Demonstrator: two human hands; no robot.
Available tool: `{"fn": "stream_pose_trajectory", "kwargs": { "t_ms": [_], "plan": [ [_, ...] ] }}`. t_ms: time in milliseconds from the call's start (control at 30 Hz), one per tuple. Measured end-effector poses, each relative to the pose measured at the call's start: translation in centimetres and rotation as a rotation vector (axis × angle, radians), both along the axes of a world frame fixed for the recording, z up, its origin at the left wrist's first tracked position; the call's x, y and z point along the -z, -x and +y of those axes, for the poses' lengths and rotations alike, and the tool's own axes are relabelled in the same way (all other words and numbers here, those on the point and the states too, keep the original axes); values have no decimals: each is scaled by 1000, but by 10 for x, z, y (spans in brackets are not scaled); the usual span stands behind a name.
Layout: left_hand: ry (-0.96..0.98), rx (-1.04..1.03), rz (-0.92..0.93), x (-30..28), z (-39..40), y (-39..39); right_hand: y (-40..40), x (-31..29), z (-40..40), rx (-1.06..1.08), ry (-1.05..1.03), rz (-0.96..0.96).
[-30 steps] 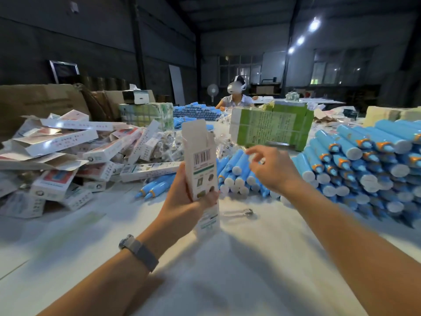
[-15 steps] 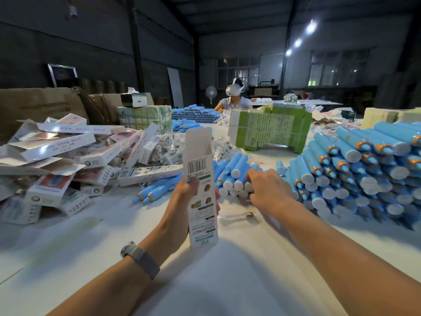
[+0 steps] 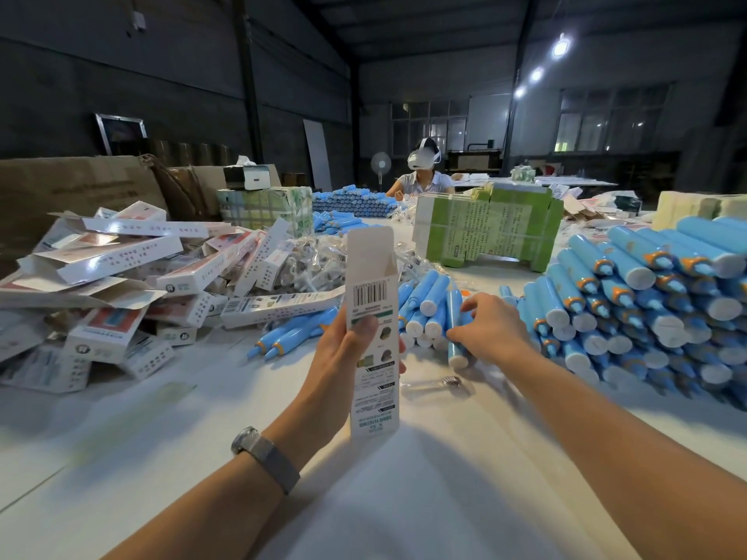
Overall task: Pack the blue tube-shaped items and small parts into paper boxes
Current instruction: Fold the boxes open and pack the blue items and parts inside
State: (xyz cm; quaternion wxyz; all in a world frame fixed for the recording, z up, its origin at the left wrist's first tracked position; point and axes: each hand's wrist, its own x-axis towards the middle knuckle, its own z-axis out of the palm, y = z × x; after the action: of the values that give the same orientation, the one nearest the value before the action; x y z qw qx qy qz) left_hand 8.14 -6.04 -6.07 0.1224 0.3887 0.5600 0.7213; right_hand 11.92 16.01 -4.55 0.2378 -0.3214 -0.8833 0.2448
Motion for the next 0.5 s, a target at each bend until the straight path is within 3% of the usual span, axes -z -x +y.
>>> {"fn": "stream_pose_trajectory", "kwargs": {
  "t_ms": [333, 400, 500],
  "plan": [
    [-18, -57, 26, -3, -3, -6, 1, -4, -4, -51, 273, -53],
    [-22, -68, 53, -4, -4, -8, 0, -9, -7, -75, 326, 23],
    [-25, -105, 144, -9, -7, -8, -5, -33, -19, -238, 466, 300]
  ]
}}
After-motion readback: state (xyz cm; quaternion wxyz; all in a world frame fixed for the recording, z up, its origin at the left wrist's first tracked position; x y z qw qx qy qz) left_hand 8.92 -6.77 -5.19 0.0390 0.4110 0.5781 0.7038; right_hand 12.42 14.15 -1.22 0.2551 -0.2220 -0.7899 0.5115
